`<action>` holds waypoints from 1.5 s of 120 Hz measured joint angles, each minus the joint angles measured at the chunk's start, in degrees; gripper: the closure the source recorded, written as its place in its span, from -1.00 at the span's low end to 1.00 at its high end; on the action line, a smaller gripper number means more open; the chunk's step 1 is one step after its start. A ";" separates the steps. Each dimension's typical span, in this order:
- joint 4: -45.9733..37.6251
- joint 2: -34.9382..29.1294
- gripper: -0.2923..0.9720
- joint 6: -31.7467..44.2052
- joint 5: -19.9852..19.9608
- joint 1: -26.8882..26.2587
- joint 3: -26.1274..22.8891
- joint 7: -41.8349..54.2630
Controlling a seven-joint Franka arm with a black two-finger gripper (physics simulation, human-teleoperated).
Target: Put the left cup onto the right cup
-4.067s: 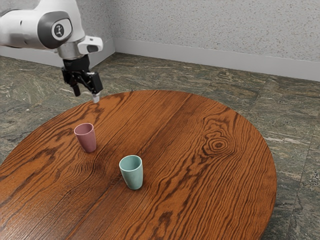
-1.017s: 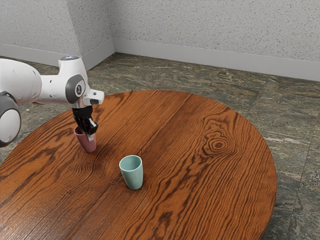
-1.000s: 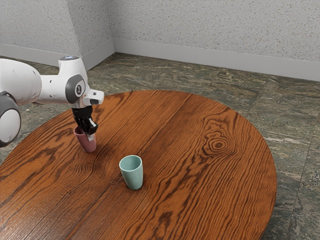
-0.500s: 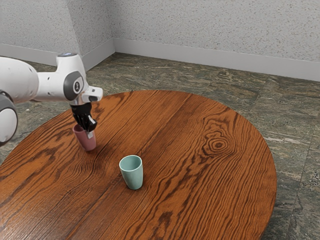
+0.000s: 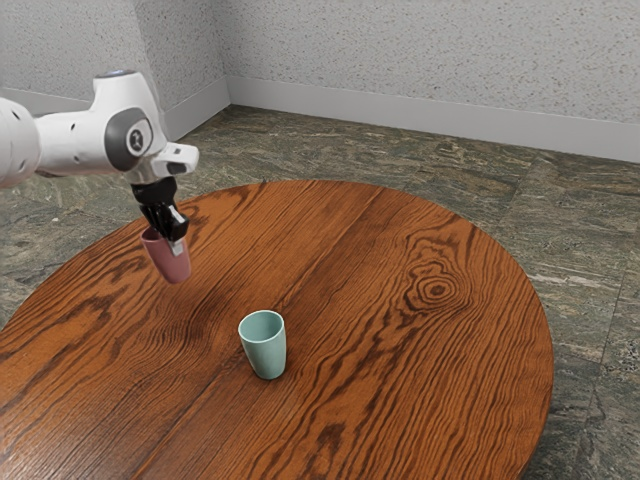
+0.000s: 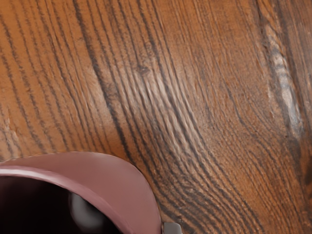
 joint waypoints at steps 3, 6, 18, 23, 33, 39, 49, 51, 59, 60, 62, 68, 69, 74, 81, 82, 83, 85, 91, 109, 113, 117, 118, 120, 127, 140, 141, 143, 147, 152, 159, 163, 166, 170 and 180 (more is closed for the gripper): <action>-0.37 -0.59 0.70 -0.13 0.07 -0.24 0.00 -0.10; -0.79 -1.22 0.70 -0.22 0.17 -0.58 0.00 -0.22; -2.82 -3.78 0.70 -0.30 0.53 -1.70 0.00 -0.81; -3.58 -4.79 0.70 -0.32 0.93 -2.15 0.00 -1.16; -5.27 -7.43 0.70 -0.44 1.79 -3.31 -0.01 -2.09; -6.11 -8.80 0.70 -0.62 2.18 -3.98 -0.01 -2.74; -7.04 -10.79 0.70 -1.22 3.21 -5.54 -0.01 -4.08; -7.12 -11.13 0.70 -1.43 3.49 -5.89 -0.01 -4.40; -7.33 -12.27 0.70 -2.26 4.41 -7.19 -0.01 -5.69; -7.34 -12.38 0.70 -2.35 4.50 -7.35 -0.01 -5.85; -7.38 -12.57 0.70 -2.53 4.67 -7.65 -0.01 -6.17; -7.46 -13.08 0.70 -3.16 5.06 -8.51 -0.03 -7.15; -7.47 -13.17 0.70 -3.30 5.15 -8.65 -0.03 -7.33; -7.51 -13.64 0.70 -3.93 5.63 -9.38 -0.04 -8.21; -7.65 -14.37 0.70 -4.62 6.36 -10.50 -0.04 -9.48; -7.73 -14.49 0.70 -4.69 6.44 -10.66 -0.05 -9.65; -7.86 -14.62 0.70 -4.74 6.52 -10.83 -0.05 -9.83; -8.16 -14.90 0.70 -4.83 6.66 -11.18 -0.05 -10.17; -8.92 -15.55 0.70 -4.97 6.98 -12.20 -0.07 -11.19; -10.72 -17.09 0.70 -4.55 7.42 -15.49 0.14 -14.26; -11.63 -17.62 0.70 -4.06 7.46 -16.16 0.13 -14.97; -12.52 -18.14 0.70 -3.47 7.50 -16.74 0.11 -15.68; -12.73 -18.25 0.70 -3.31 7.51 -16.87 0.10 -15.86; -13.07 -18.43 0.70 -3.01 7.52 -17.09 0.09 -16.21; -13.95 -18.82 0.70 -2.06 7.56 -17.51 0.07 -17.48; -14.98 -19.72 0.70 -0.86 7.61 -17.21 0.05 -19.72; -15.03 -19.78 0.70 -0.80 7.61 -17.16 0.04 -19.88; -15.11 -19.88 0.70 -0.69 7.62 -17.07 0.04 -20.19; -15.21 -20.03 0.70 -0.50 7.64 -16.96 0.04 -20.79; -15.24 -20.37 0.70 -0.40 7.82 -17.10 0.04 -21.50; -15.24 -20.98 0.70 -0.39 8.27 -17.69 0.03 -22.43; -15.24 -21.20 0.70 -0.40 8.47 -18.10 0.03 -22.92; -15.24 -21.30 0.70 -0.42 8.58 -18.38 0.03 -23.27; -15.22 -21.36 0.70 -0.46 8.71 -18.66 0.03 -23.71; -14.80 -21.20 0.70 -0.67 8.92 -18.86 -0.24 -24.71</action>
